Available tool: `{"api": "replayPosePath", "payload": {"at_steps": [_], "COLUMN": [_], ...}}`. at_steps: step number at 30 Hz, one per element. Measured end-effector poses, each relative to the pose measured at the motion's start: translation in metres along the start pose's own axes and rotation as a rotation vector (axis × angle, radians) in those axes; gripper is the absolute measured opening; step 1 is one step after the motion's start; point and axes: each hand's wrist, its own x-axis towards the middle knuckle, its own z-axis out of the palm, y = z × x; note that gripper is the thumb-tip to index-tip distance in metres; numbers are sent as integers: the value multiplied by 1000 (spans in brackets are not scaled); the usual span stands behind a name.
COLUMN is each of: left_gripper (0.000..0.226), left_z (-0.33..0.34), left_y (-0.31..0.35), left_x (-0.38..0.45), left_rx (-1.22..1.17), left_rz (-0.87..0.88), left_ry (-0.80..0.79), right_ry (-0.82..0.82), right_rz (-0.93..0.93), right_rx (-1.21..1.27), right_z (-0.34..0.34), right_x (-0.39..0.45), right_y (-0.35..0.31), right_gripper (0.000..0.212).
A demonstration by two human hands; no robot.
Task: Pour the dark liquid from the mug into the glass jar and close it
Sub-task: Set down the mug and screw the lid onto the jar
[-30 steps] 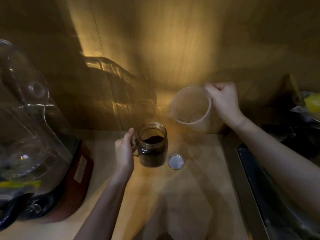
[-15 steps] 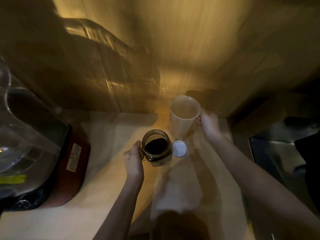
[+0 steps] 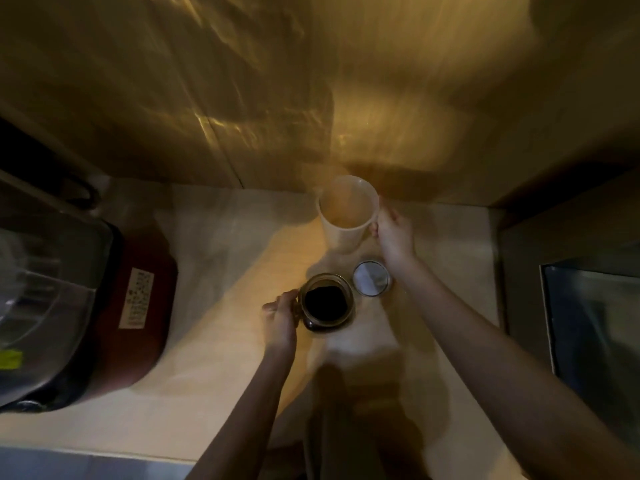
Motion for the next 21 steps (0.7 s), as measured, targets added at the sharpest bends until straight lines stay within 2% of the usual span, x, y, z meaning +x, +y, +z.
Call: {"api": "replayPosePath", "payload": {"at_steps": [10, 15, 19, 21], "left_gripper": [42, 42, 41, 41], "left_z": [-1, -3, -6, -7], "left_y": [-3, -5, -7, -5], "left_x": [5, 5, 4, 3], "left_rx": [62, 72, 117, 153], "left_rz": [35, 38, 56, 67], "left_ry": [-56, -66, -106, -120], "right_ry": [109, 138, 261, 248], "right_rz": [-19, -29, 48, 25], "right_rx": [-41, -53, 73, 58], "right_z": [0, -3, -18, -28], "right_x": [2, -3, -7, -14], "right_y": [12, 9, 22, 34], "right_gripper": [53, 25, 22, 18]}}
